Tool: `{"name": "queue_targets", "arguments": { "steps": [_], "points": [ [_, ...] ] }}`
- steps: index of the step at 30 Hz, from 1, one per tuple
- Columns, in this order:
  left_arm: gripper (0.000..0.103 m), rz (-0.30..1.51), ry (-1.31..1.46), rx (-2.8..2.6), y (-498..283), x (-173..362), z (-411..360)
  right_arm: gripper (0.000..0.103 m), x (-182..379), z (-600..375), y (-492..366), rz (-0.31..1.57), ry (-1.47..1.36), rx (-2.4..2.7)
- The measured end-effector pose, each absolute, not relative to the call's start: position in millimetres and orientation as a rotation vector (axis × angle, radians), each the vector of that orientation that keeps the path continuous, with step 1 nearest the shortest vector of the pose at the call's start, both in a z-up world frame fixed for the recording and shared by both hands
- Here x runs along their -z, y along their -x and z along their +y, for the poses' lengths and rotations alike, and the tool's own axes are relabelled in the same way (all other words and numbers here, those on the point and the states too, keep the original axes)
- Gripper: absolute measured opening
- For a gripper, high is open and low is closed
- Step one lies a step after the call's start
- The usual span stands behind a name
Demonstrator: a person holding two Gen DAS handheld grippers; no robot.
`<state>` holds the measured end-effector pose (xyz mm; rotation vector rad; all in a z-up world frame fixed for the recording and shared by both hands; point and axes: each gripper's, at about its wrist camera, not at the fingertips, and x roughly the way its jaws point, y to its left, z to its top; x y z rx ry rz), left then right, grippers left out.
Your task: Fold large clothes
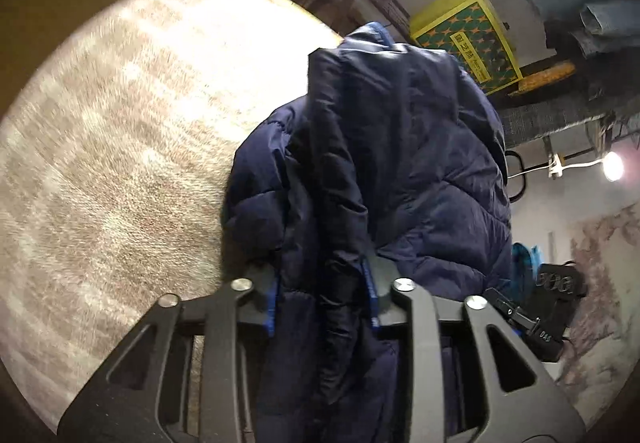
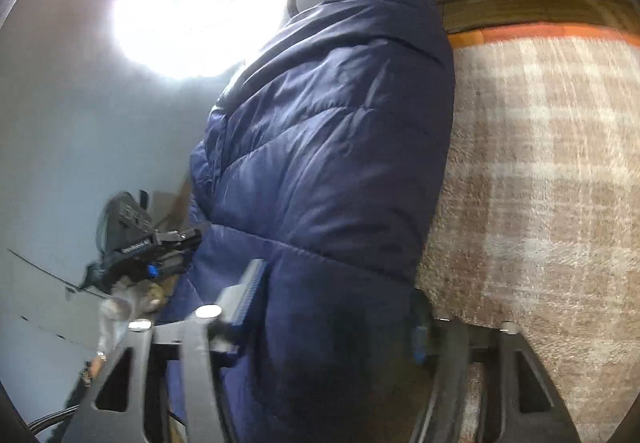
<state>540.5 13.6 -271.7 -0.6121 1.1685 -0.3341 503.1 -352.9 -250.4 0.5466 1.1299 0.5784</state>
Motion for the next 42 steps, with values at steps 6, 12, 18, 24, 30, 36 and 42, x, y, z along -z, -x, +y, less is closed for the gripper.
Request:
{"name": "queue_targets", "arguments": {
  "steps": [6,12,18,24,30,36,42],
  "points": [
    [0.016,1.103,0.582,0.320,-522.0,237.7,-11.5,0.028,212.3,-342.1,-494.1,1.090,-0.373,-0.549],
    [0.013,1.079,0.502,0.396,-491.6,207.0,-43.1,0.024,172.5,-341.2,-472.7,1.056,-0.245,-0.533],
    [0.012,1.061,0.492,0.494,-463.4,185.2,-95.0,0.023,138.6,-392.9,-429.3,1.030,-0.165,-0.487],
    [0.012,1.045,0.506,0.592,-447.3,163.3,-147.0,0.022,110.5,-436.6,-391.1,1.002,-0.114,-0.425],
    [0.012,1.015,0.485,0.693,-434.4,131.4,-209.5,0.021,72.8,-498.2,-356.7,0.941,-0.094,-0.349],
    [0.011,0.982,0.445,0.795,-430.3,97.8,-287.9,0.021,40.0,-560.4,-331.0,0.893,-0.077,-0.269],
    [0.011,0.956,0.405,0.882,-437.8,70.6,-385.0,0.021,6.8,-634.1,-308.7,0.843,-0.050,-0.165]
  ]
}}
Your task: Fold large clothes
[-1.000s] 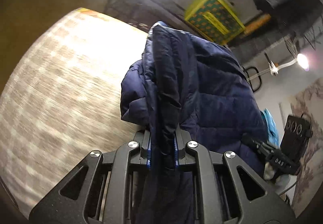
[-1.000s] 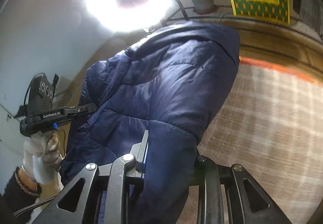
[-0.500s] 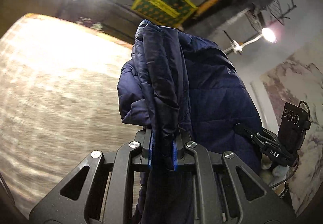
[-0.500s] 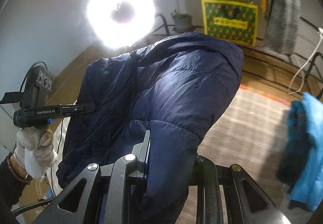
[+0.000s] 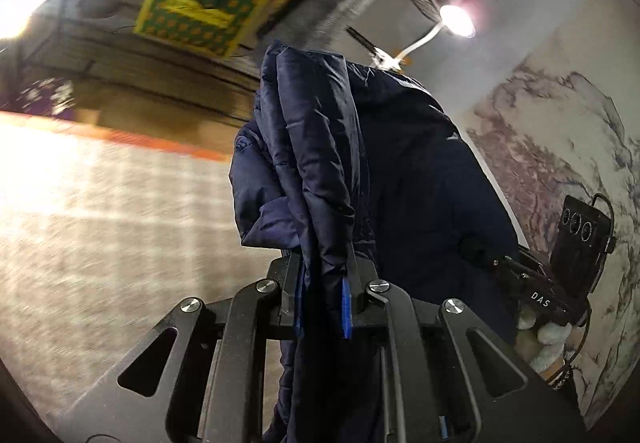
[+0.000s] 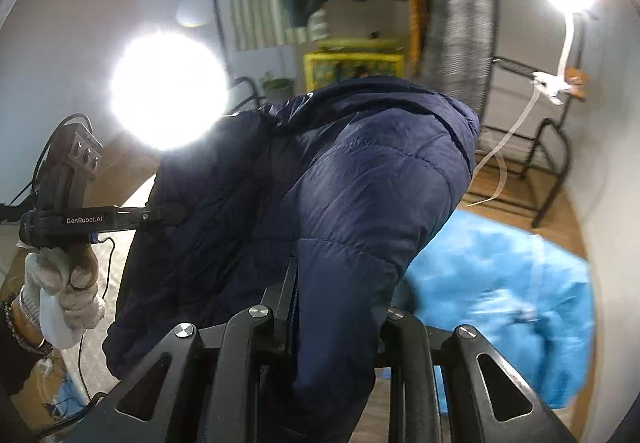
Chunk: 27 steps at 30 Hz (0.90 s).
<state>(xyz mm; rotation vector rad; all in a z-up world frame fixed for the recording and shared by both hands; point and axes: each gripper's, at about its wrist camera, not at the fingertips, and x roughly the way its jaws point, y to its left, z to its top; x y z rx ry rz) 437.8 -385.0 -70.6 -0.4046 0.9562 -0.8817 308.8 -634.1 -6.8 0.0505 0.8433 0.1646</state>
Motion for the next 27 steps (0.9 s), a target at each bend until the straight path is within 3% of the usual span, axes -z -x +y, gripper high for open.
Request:
{"name": "queue_targets", "arguments": {
  "steps": [13,21,24,27],
  "points": [
    [0.011,0.941,0.310,0.980,-439.6,47.9,-565.5,0.021,-21.5,-769.7,-306.5,0.806,0.003,0.054],
    [0.011,1.001,0.200,0.865,-455.9,86.8,-620.7,0.021,27.8,-821.2,-331.7,0.846,0.005,0.144],
    [0.012,1.052,0.163,0.786,-462.8,118.0,-627.8,0.027,67.0,-834.6,-342.6,0.926,0.003,0.202],
    [0.013,1.057,0.153,0.773,-466.4,126.0,-629.8,0.043,92.0,-849.2,-338.7,0.971,-0.014,0.245]
  ]
}}
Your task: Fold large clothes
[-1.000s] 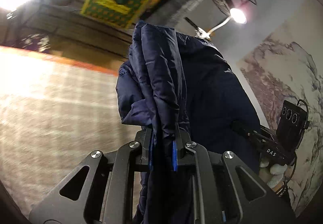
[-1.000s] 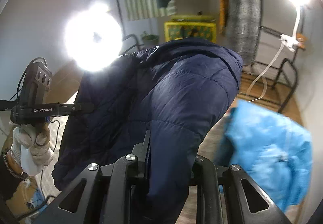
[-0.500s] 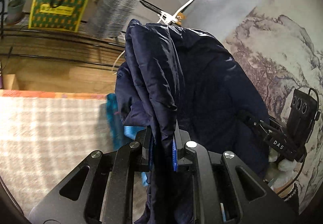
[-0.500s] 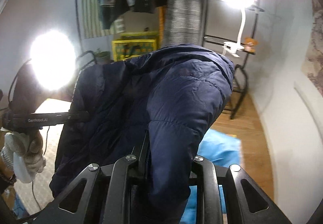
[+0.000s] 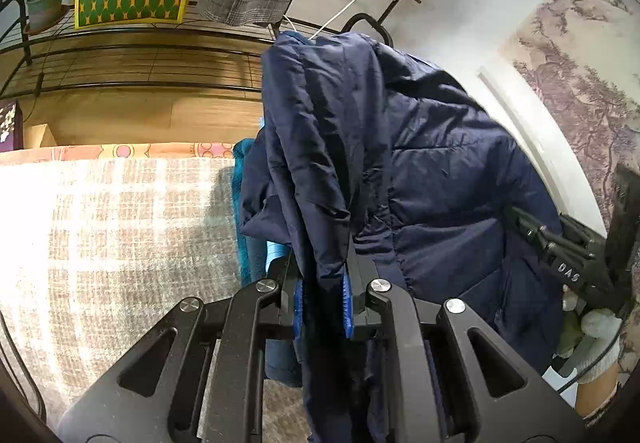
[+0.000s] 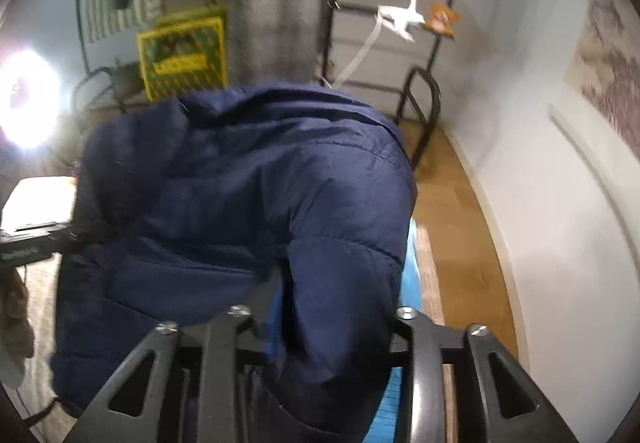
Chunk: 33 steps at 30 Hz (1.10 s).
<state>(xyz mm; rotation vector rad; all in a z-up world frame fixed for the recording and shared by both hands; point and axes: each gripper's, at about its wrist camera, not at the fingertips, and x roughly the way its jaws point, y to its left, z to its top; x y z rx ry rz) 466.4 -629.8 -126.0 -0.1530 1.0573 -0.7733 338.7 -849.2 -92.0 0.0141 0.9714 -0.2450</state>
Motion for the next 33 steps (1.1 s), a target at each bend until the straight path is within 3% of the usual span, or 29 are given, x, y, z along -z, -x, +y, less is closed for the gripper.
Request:
{"name": "queue_targets", "arguments": {
  "steps": [2,4,8,10,19,33],
  "points": [
    [0.016,1.047,0.126,0.775,-466.5,125.3,-633.8,0.058,101.6,-861.0,-329.3,0.982,-0.026,0.288],
    [0.025,1.041,0.095,0.763,-466.7,124.8,-638.3,0.065,104.5,-870.9,-324.0,0.981,-0.013,0.348],
    [0.046,1.073,0.164,0.710,-476.4,130.3,-630.3,0.067,108.1,-881.9,-312.4,0.999,0.016,0.430],
    [0.051,1.067,0.157,0.685,-475.5,130.5,-626.5,0.067,108.7,-883.2,-307.7,0.998,0.026,0.440],
    [0.051,0.978,0.121,0.693,-451.2,87.3,-594.8,0.067,82.3,-882.8,-281.1,0.899,-0.043,0.478],
    [0.051,0.783,0.033,0.747,-360.1,-10.6,-523.7,0.069,-29.0,-815.1,-216.0,0.690,-0.084,0.436]
  ]
}}
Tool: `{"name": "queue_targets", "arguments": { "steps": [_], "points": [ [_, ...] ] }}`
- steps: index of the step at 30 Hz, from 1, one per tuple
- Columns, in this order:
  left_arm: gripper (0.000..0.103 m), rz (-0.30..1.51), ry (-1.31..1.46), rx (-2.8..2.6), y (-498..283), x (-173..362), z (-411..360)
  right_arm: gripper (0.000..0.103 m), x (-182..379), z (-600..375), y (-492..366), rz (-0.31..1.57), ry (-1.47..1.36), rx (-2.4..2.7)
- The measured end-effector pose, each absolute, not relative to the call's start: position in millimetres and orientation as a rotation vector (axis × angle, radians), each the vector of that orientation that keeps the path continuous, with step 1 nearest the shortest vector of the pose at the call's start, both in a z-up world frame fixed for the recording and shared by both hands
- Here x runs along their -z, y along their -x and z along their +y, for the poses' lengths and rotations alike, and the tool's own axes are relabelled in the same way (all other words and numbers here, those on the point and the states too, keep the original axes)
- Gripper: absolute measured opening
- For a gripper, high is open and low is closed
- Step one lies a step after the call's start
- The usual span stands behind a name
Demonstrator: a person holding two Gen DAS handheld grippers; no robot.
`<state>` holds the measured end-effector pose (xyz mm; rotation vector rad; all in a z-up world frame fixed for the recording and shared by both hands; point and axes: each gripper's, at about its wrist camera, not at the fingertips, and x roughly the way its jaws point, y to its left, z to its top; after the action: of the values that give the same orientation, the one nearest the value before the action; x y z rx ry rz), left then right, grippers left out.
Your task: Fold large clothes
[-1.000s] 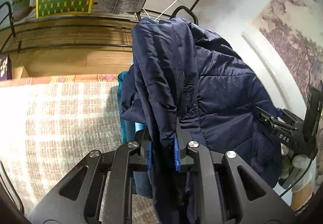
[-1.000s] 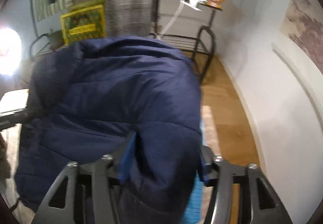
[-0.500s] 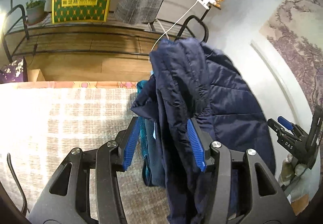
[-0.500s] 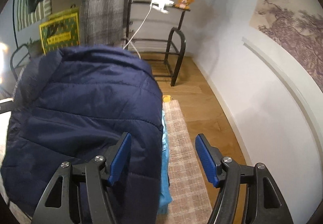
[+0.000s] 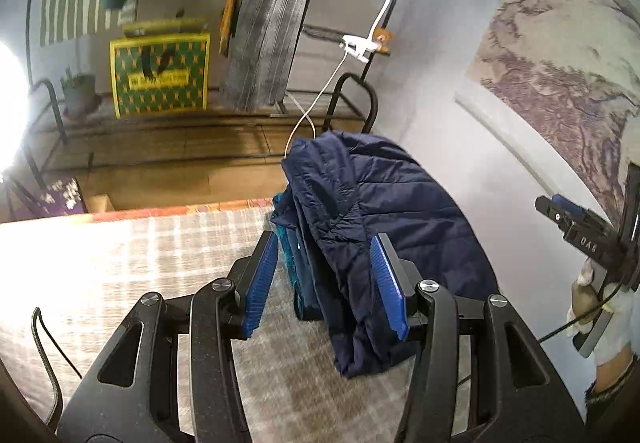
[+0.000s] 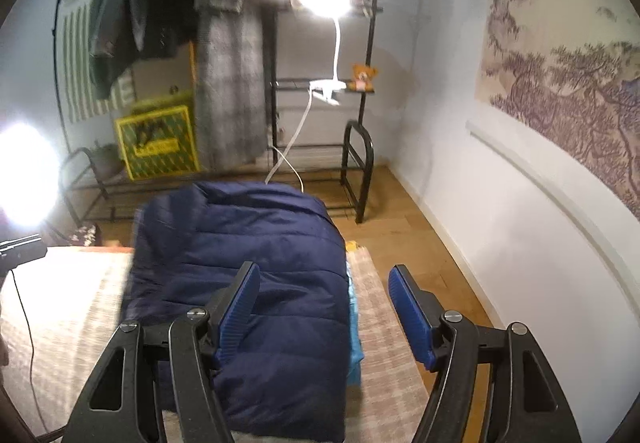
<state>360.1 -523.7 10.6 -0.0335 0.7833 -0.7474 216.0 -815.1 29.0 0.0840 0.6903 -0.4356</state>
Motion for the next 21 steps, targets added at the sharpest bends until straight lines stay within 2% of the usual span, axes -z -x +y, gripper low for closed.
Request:
{"name": "queue_targets", "arguments": {
  "steps": [9,21],
  "points": [
    [0.051,0.659,0.029,0.765,-280.5,-75.2,-445.2,0.071,-94.6,-749.8,-152.7,0.588,-0.094,0.422],
    [0.051,0.543,-0.020,0.799,-156.7,-143.2,-341.6,0.081,-162.5,-650.5,-28.8,0.501,-0.054,0.419]
  ]
}}
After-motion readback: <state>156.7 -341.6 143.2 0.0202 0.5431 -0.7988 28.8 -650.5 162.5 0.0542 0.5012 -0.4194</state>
